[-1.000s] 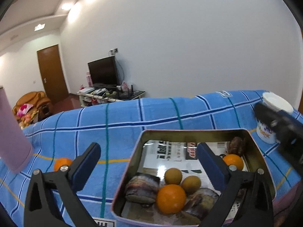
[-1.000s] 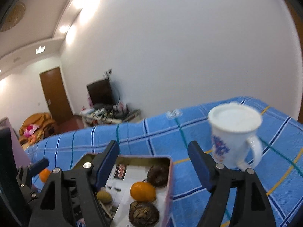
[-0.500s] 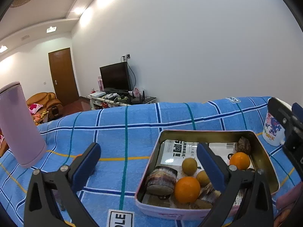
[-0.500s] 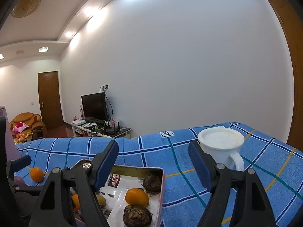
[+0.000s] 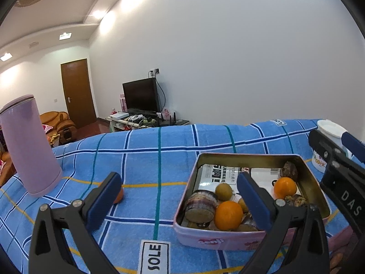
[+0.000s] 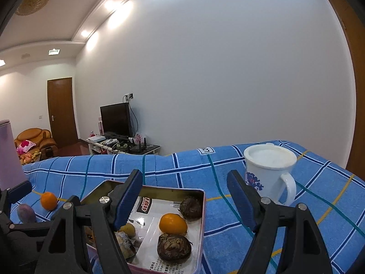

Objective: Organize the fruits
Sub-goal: 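Withdraw both tools from the tin toward the orange and purple fruit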

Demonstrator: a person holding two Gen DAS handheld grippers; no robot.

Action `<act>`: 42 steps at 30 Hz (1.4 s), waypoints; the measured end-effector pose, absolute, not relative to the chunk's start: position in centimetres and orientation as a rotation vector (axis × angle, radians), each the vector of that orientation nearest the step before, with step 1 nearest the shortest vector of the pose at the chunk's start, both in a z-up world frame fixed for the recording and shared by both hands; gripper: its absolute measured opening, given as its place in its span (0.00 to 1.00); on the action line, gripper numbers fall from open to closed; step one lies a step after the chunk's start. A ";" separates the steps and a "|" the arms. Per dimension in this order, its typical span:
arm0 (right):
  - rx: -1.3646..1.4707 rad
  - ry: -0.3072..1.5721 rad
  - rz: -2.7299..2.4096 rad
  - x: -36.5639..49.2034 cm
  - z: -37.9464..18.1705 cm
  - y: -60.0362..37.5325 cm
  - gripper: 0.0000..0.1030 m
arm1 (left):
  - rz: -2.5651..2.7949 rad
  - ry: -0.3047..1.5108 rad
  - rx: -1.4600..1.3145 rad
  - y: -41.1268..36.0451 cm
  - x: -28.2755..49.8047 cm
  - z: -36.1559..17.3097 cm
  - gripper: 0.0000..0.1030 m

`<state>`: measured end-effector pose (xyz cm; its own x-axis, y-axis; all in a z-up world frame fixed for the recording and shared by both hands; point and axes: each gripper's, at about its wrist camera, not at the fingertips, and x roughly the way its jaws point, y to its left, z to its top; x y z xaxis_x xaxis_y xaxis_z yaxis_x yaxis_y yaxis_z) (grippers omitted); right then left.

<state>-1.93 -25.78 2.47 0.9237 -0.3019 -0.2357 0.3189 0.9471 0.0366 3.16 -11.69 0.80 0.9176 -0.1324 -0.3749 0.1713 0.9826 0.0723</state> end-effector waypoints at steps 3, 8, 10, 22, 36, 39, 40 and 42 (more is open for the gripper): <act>0.069 0.232 -0.321 -2.2 2.5 -25.4 0.75 | -0.155 0.367 0.098 -11.3 2.6 0.8 1.00; 0.058 0.235 -0.318 -2.6 2.4 -24.7 0.75 | -0.157 0.373 0.095 -10.9 2.2 0.8 1.00; 0.059 0.235 -0.319 -2.9 2.4 -24.5 0.75 | -0.157 0.375 0.091 -10.7 2.1 0.8 1.00; 0.068 0.217 -0.313 -4.3 2.5 -23.8 0.75 | -0.165 0.380 0.092 -9.6 1.1 0.8 1.00; 0.080 0.237 -0.306 -5.2 2.3 -22.9 0.75 | -0.170 0.364 0.107 -8.9 -0.3 0.9 1.00; 0.086 0.242 -0.298 -5.4 2.3 -22.7 0.75 | -0.171 0.367 0.107 -8.7 -0.3 0.8 1.00; 0.088 0.244 -0.297 -5.5 2.2 -22.6 0.75 | -0.170 0.369 0.107 -8.7 -0.4 0.8 1.00; 0.088 0.246 -0.296 -5.5 2.2 -22.4 0.75 | -0.168 0.372 0.106 -8.5 -0.5 0.8 1.00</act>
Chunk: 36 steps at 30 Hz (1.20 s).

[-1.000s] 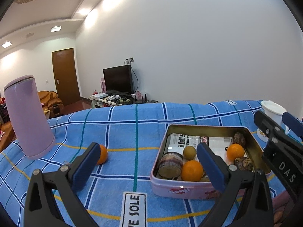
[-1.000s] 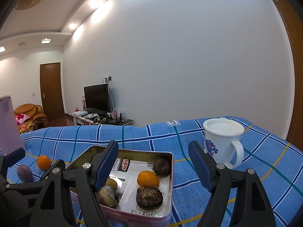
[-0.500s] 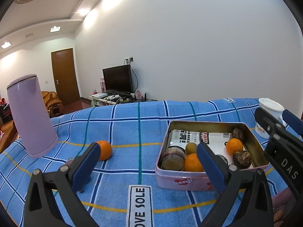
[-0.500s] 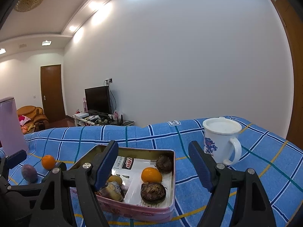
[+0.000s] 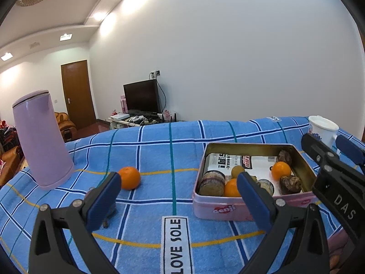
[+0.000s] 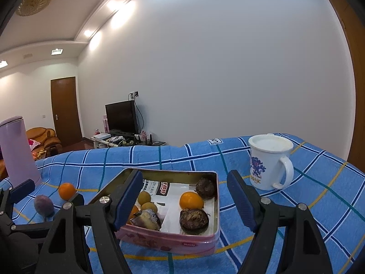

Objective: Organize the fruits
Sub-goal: 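Withdraw both tools from the tin toward the orange and purple fruit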

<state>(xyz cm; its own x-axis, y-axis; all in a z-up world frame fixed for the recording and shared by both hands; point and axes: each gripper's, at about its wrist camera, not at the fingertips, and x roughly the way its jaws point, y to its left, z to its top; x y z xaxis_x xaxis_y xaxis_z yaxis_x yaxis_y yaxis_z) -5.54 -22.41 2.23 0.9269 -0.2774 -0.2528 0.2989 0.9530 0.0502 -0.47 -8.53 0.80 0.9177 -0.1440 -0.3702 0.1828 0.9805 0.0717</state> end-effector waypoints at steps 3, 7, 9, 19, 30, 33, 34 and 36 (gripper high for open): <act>0.084 0.253 -0.297 -5.5 2.2 -22.1 0.75 | -0.167 0.374 0.104 -8.3 -0.6 0.8 1.00; 0.093 0.264 -0.286 -5.4 2.1 -21.7 0.75 | -0.165 0.378 0.113 -7.9 -0.6 0.7 1.00; 0.087 0.267 -0.283 -5.3 2.1 -21.3 0.75 | -0.162 0.380 0.112 -7.5 -0.8 0.7 1.00; 0.079 0.283 -0.269 -4.5 2.0 -19.7 0.75 | -0.124 0.403 0.087 -5.5 0.0 0.5 1.00; 0.095 0.306 -0.238 -3.1 1.7 -17.5 0.75 | -0.089 0.431 0.082 -3.1 0.8 0.1 1.00; 0.101 0.316 -0.223 -2.6 1.6 -16.6 0.75 | -0.078 0.450 0.077 -2.3 1.3 0.0 1.00; 0.103 0.319 -0.218 -2.4 1.6 -16.2 0.75 | -0.071 0.460 0.073 -1.9 1.5 -0.1 1.00; 0.106 0.323 -0.208 -2.1 1.6 -15.6 0.75 | -0.056 0.482 0.060 -1.1 2.0 -0.3 1.00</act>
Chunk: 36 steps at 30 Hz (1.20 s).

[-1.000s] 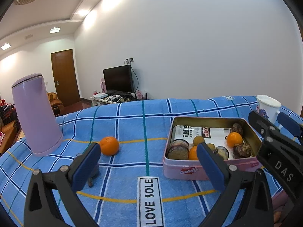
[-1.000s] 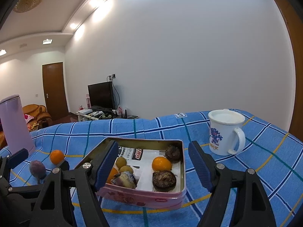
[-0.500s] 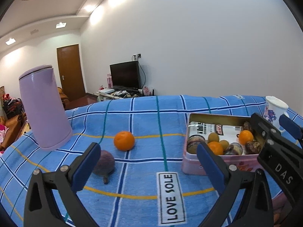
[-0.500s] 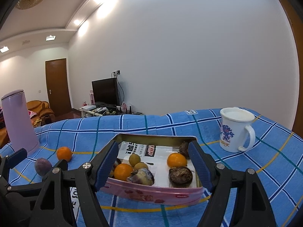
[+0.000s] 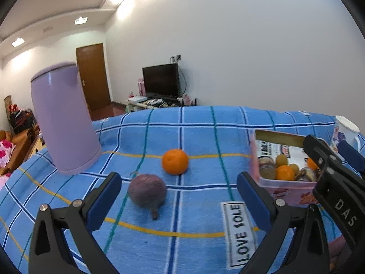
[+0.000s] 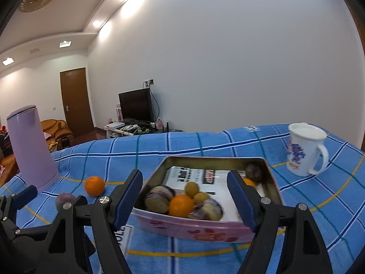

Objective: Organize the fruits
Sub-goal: 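Withdraw both tools from the tin toward the orange and purple fruit, then grasp the purple round fruit with the left tool while the right tool grasps the orange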

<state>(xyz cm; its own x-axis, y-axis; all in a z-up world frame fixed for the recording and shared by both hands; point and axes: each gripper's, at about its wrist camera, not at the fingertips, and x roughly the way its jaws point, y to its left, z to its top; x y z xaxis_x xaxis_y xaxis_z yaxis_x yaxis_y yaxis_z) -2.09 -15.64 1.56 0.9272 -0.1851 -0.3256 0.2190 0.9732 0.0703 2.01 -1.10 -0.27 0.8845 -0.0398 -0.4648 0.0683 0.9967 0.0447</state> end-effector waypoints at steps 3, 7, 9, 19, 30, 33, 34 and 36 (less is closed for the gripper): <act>0.101 0.331 -0.194 -1.5 1.4 -14.6 0.76 | -0.037 0.504 0.055 -0.1 2.6 -0.5 1.00; 0.091 0.334 -0.169 -0.7 1.4 -12.9 0.76 | -0.017 0.552 0.047 2.0 3.5 -0.9 1.00; 0.089 0.341 -0.162 -0.2 1.4 -12.2 0.76 | -0.012 0.583 0.025 3.3 4.0 -1.3 1.00; 0.069 0.343 -0.123 1.3 1.3 -8.7 0.76 | -0.013 0.714 -0.031 7.3 6.5 -3.0 1.00; 0.127 0.350 -0.097 1.3 1.2 -9.6 0.76 | -0.091 0.810 0.004 4.8 10.7 -3.9 0.89; 0.128 0.371 -0.090 1.5 1.1 -9.6 0.76 | -0.152 0.859 -0.057 5.2 11.5 -4.5 0.75; 0.124 0.384 -0.088 1.8 1.0 -9.5 0.76 | -0.184 0.865 -0.092 5.6 11.8 -4.6 0.69; 0.114 0.411 -0.081 2.3 0.9 -9.3 0.76 | -0.237 0.854 -0.139 6.1 11.9 -4.4 0.56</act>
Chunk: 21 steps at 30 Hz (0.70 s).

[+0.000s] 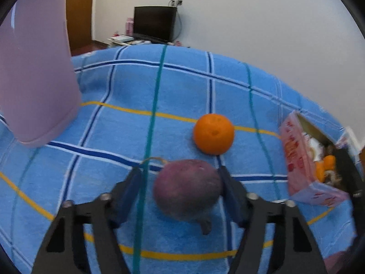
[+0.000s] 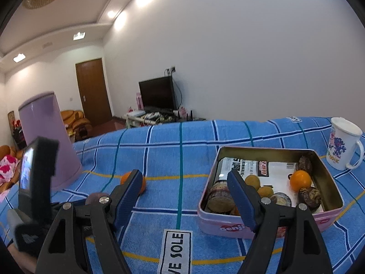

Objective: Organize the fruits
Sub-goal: 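Grasp the purple round fruit with the left tool while the right tool grasps the orange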

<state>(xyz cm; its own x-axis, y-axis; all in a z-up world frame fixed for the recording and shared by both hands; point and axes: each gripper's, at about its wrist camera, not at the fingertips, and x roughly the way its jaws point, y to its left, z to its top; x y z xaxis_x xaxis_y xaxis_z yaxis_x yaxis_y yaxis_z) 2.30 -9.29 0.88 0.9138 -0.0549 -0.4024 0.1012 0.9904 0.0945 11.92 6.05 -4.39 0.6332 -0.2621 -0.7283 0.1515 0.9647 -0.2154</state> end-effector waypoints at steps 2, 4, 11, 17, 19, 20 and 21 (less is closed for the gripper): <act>0.100 0.456 -0.066 3.2 0.6 -8.9 0.76 | -0.238 0.839 -0.126 6.2 11.9 -4.1 0.53; 0.106 0.496 -0.037 4.3 0.3 -8.6 0.76 | -0.231 0.832 -0.144 6.9 12.0 -4.0 0.53; 0.117 0.631 0.044 10.0 -1.3 -5.8 0.76 | -0.034 0.755 -0.108 10.8 12.4 -2.9 0.53; 0.119 0.791 0.106 15.4 -3.4 -2.9 0.76 | 0.119 0.706 -0.040 13.2 12.5 -2.4 0.53; 0.109 0.829 0.105 16.5 -3.9 -2.2 0.76 | 0.136 0.705 -0.036 13.8 12.5 -2.4 0.53; 0.105 0.843 0.104 16.9 -4.1 -2.0 0.75 | 0.142 0.705 -0.034 13.9 12.6 -2.6 0.53; 0.101 0.848 0.108 17.0 -4.2 -1.9 0.75 | 0.144 0.705 -0.031 14.0 12.4 -2.6 0.53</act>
